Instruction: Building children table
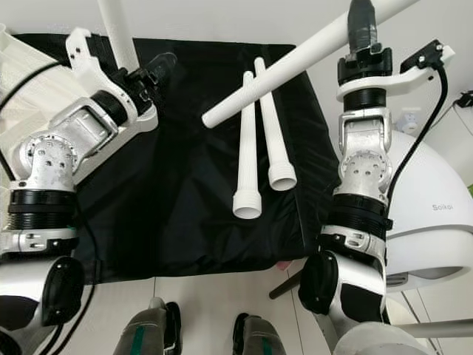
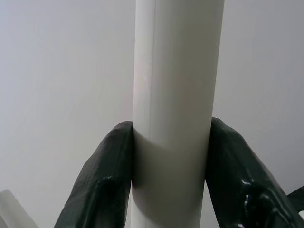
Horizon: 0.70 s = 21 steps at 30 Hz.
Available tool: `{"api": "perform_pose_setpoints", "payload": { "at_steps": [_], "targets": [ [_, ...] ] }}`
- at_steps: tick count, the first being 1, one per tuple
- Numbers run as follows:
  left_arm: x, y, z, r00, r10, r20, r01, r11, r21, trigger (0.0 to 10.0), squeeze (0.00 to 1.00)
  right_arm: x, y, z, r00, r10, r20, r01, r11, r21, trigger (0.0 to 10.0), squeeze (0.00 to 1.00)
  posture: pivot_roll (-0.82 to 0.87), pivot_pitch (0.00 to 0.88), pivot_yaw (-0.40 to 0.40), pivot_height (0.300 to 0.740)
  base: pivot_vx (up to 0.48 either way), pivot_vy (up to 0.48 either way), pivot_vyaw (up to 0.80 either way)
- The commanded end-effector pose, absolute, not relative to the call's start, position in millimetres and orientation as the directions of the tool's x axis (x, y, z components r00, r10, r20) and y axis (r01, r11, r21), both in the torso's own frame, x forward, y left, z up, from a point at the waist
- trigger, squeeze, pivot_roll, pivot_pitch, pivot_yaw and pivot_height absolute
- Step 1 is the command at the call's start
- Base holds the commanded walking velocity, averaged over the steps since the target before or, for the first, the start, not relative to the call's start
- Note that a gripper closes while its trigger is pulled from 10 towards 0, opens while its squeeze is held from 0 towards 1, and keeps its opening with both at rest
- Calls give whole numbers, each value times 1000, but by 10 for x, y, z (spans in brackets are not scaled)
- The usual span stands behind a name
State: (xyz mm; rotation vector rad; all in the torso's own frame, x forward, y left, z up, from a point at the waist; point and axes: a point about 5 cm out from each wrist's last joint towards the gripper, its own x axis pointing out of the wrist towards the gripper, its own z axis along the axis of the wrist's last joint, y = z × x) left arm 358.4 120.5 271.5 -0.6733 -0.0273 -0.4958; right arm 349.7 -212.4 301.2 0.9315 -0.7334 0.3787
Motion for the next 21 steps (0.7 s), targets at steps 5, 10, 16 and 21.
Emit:
{"api": "perform_pose_setpoints", "payload": {
  "at_steps": [5,10,16,21],
  "targets": [
    [3497,986,2662,870,-456,186,445,567,-693,10000,0,3520,-2099,3091,665,-40,746,-620,527,581,10000,0,62,117,-37,740,0,0,0],
    [3407,750,2675,860,-470,197,432,467,-772,10000,0,3544,-2149,3120,647,-66,759,-627,521,580,10000,0,71,120,-37,740,0,0,0],
    [3387,627,2672,862,-469,190,408,422,-810,10000,0,3555,-2164,3151,630,-80,773,-639,511,574,10000,0,73,122,-34,740,0,0,0],
    [3407,606,2656,880,-441,178,370,399,-839,10000,0,3559,-2202,3197,613,-103,784,-648,502,573,10000,0,72,121,-31,740,0,0,0]
  ]
}}
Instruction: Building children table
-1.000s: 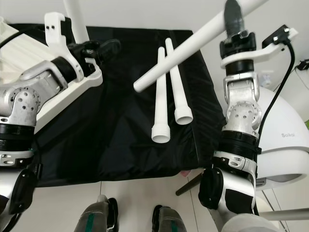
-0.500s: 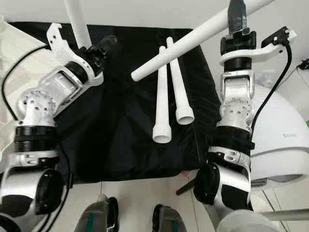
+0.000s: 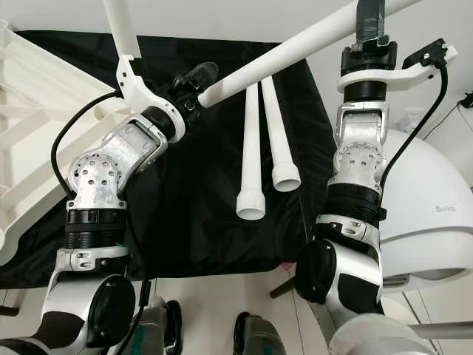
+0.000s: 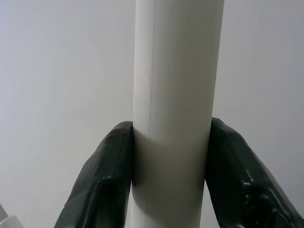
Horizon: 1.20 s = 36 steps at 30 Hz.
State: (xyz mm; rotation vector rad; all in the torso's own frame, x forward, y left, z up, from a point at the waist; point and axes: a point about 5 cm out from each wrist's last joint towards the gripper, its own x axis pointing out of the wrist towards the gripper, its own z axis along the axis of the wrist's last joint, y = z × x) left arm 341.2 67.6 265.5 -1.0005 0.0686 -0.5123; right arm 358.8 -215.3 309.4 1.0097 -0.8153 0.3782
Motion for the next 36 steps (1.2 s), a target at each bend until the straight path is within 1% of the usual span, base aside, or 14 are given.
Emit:
{"api": "perform_pose_setpoints", "payload": {
  "at_steps": [1,2,4,6,7,11,16,17,19,21,28,33,34,36],
  "targets": [
    [3413,612,2650,888,-425,173,352,391,-850,10000,0,3562,-2228,3214,607,-118,786,-649,497,576,10000,0,72,121,-31,740,0,0,0],
    [3413,612,2650,888,-425,173,352,391,-850,10000,0,3562,-2228,3214,607,-118,786,-649,497,576,10000,0,72,121,-31,740,0,0,0],
    [3435,657,2639,909,-382,169,313,354,-881,10000,0,3570,-2273,3231,597,-144,789,-655,481,583,10000,0,70,119,-30,740,0,0,0],
    [3439,667,2652,915,-364,177,300,317,-900,10000,0,3577,-2295,3225,594,-159,789,-660,464,590,10000,0,69,118,-30,740,0,0,0],
    [3439,667,2652,915,-364,177,300,317,-900,10000,0,3577,-2295,3225,594,-159,789,-660,464,590,10000,0,69,118,-30,740,0,0,0],
    [3436,606,2752,917,-342,204,295,237,-926,10000,0,3604,-2307,3184,596,-186,781,-668,424,611,10000,0,74,119,-30,740,0,0,0],
    [3441,574,2794,919,-330,216,293,205,-934,10000,0,3627,-2278,3155,602,-186,777,-670,411,618,10000,0,74,120,-30,740,0,0,0],
    [3443,558,2812,918,-327,222,291,181,-939,10000,0,3637,-2263,3143,604,-185,776,-673,404,620,10000,0,75,119,-29,740,0,0,0],
    [3445,538,2830,919,-324,223,289,172,-942,10000,0,3648,-2249,3132,606,-185,774,-673,399,622,10000,0,77,119,-28,740,0,0,0],
    [3436,478,2882,916,-325,235,294,143,-945,10000,0,3670,-2228,3116,609,-189,771,-676,385,628,10000,0,78,119,-25,740,0,0,0],
    [3417,408,2921,909,-336,245,300,121,-946,10000,0,3689,-2207,3105,610,-193,769,-681,369,632,10000,0,77,119,-25,740,0,0,0],
    [3383,318,2952,898,-358,254,305,93,-948,10000,0,3718,-2183,3097,611,-205,765,-689,340,641,10000,0,80,119,-24,740,0,0,0],
    [3361,268,2966,891,-371,260,308,76,-948,10000,0,3738,-2171,3095,611,-212,762,-693,321,645,10000,0,82,121,-25,740,0,0,0],
    [3361,268,2966,891,-371,260,308,76,-948,10000,0,3738,-2171,3095,611,-212,762,-693,321,645,10000,0,82,121,-25,740,0,0,0]
  ]
}}
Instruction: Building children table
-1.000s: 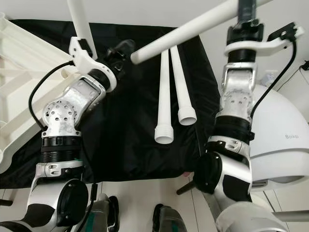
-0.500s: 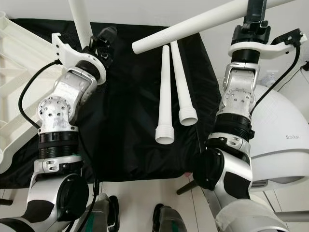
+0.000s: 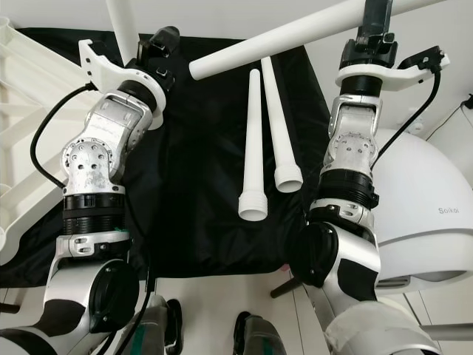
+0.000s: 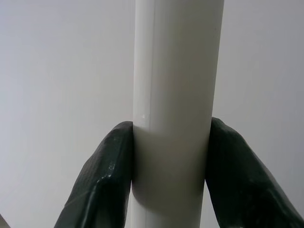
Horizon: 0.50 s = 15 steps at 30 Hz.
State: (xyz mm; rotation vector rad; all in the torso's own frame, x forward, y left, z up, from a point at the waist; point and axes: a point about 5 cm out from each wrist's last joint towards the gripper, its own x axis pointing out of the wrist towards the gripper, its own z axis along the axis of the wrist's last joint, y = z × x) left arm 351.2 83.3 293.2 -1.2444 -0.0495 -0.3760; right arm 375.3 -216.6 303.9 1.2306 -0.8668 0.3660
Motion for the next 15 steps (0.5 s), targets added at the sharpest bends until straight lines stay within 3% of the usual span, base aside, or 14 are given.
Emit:
{"api": "perform_pose_setpoints", "payload": {
  "at_steps": [1,15],
  "targets": [
    [3344,232,2970,886,-383,262,310,71,-948,10000,0,3753,-2163,3095,612,-217,761,-696,309,648,10000,0,83,122,-25,740,0,0,0],
    [3272,21,3037,850,-444,283,328,26,-944,10000,0,3883,-1878,2927,671,-181,719,-692,194,695,10000,0,90,130,-29,740,0,0,0]
  ]
}}
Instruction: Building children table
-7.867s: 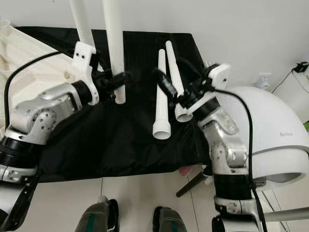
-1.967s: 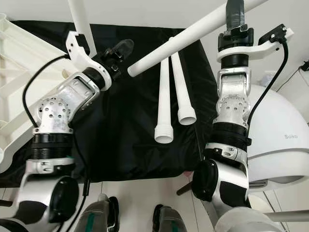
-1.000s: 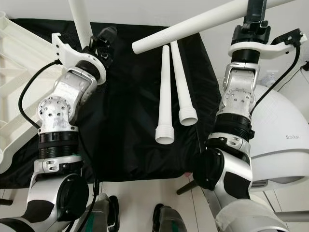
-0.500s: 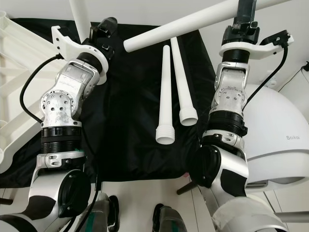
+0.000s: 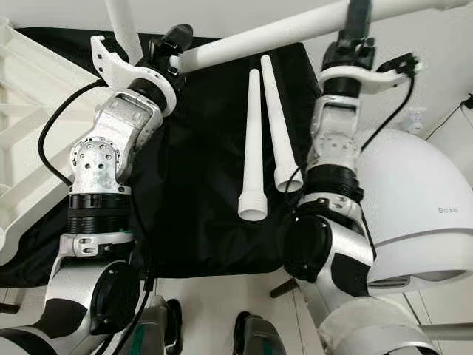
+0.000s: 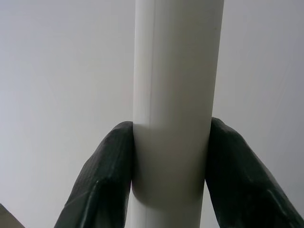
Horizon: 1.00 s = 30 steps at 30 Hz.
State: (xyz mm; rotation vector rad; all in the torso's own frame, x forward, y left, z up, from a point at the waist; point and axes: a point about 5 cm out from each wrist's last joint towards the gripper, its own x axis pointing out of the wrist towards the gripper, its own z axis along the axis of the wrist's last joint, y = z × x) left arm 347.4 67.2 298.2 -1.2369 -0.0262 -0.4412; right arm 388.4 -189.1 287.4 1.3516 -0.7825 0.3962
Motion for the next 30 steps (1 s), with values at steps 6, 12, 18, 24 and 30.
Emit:
{"api": "perform_pose_setpoints", "payload": {
  "at_steps": [6,12,18,24,30],
  "targets": [
    [3259,-9,3073,844,-448,296,334,8,-942,10000,0,3912,-1796,2883,686,-165,708,-686,177,706,10000,0,91,131,-31,740,0,0,0],
    [3243,-29,3112,837,-451,310,346,-2,-938,10000,0,3936,-1756,2865,693,-159,703,-683,170,711,10000,0,93,128,-32,740,0,0,0],
    [3240,-4,3132,845,-432,316,355,10,-935,0,0,3939,-1784,2882,687,-162,709,-684,188,705,10000,0,92,125,-32,740,0,0,0],
    [3253,27,3135,854,-413,316,350,7,-937,0,0,3937,-1789,2880,683,-159,712,-684,203,701,10000,0,91,121,-32,740,0,0,0],
    [3285,73,3142,870,-386,305,334,7,-943,0,0,3926,-1750,2867,679,-133,722,-689,225,689,10000,0,93,121,-38,740,0,0,0]
  ]
}}
